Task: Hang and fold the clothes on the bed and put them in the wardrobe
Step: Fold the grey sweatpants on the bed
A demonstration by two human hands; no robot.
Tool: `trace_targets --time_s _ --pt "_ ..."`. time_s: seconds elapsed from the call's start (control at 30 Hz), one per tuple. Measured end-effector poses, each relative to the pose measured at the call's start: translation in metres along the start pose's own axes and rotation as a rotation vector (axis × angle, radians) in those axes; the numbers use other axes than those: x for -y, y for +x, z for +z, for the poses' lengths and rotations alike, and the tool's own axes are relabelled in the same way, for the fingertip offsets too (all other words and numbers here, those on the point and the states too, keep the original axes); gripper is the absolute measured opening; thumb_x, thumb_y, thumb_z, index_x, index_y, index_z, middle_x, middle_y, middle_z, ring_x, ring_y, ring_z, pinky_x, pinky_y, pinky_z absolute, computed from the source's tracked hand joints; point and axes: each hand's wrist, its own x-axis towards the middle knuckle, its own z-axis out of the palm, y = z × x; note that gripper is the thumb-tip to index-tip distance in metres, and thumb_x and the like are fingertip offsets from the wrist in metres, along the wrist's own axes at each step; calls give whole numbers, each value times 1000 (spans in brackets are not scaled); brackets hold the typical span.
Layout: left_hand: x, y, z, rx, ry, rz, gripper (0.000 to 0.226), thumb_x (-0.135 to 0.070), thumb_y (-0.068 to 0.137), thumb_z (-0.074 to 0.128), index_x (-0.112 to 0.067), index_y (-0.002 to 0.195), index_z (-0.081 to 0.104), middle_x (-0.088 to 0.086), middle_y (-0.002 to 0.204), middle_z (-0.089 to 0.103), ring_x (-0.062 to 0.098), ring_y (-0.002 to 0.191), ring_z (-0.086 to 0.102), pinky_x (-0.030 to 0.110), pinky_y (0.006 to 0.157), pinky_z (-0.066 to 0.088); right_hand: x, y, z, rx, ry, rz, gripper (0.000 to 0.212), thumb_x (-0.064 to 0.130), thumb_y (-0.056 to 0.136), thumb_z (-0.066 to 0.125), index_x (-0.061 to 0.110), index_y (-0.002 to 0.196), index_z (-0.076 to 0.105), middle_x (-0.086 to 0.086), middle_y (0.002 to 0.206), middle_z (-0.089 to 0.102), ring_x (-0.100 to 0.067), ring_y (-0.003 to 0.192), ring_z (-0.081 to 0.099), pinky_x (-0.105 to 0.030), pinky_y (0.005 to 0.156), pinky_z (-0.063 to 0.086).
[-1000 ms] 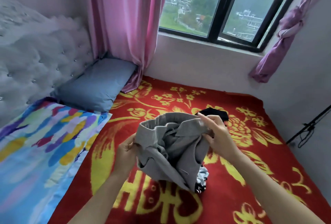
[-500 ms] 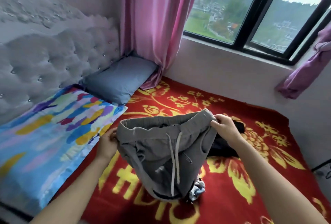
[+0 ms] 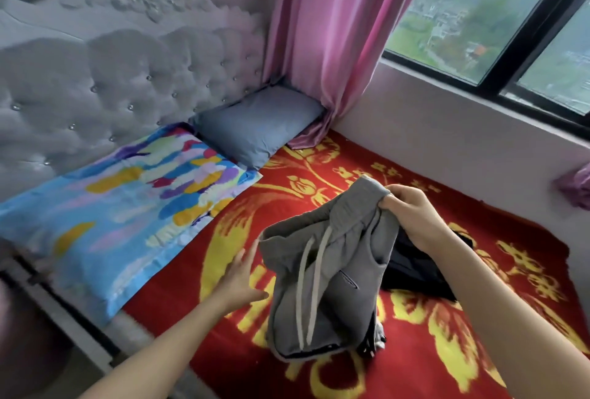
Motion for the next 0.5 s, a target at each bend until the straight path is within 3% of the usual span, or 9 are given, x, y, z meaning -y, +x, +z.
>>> trace_targets --time_s 0.07,0.17,0.23,0.37,0.43,0.5 --pt "-7 8 0 -104 74 -41 115 -38 73 76 -37 146 -13 9 157 -1 28 143 12 42 108 31 6 -2 -6 75 -11 4 11 -6 82 50 -9 80 60 -8 71 55 -17 67 51 -30 63 41" --pt "-20 24 -8 -141 210 14 115 -45 74 73 -34 146 -16 11 157 -6 30 142 11 41 107 30 11 -5 -18 99 70 59 25 -12 70 47 5 57 60 -2 54 49 -13 51 46 -20 48 37" --pt "-31 36 -16 -120 284 79 117 -49 73 73 -33 146 -17 10 157 -10 30 143 6 42 109 28 15 -10 -26 65 93 81 4 -2 52 47 -1 54 50 -2 49 41 -13 45 38 -18 42 29" --pt "-58 57 -24 -15 443 244 118 -47 73 72 -32 144 -21 8 156 -17 30 144 -5 45 114 12 17 -22 -48 2 118 65 29 3 38 40 -8 63 49 -5 56 37 -16 45 32 -21 46 22" --pt "-73 62 -20 96 489 341 116 -42 73 72 -33 145 -18 6 158 -6 27 144 1 45 113 14 17 -31 -62 -55 193 73 25 2 36 38 -8 54 51 -7 52 41 -17 43 36 -18 44 25" --pt "-83 63 -15 183 414 375 108 -36 73 69 -33 149 -8 3 153 23 25 139 26 41 108 27 17 -40 -75 -130 267 71 22 4 31 41 5 45 57 -8 45 44 -16 39 40 -14 42 29"
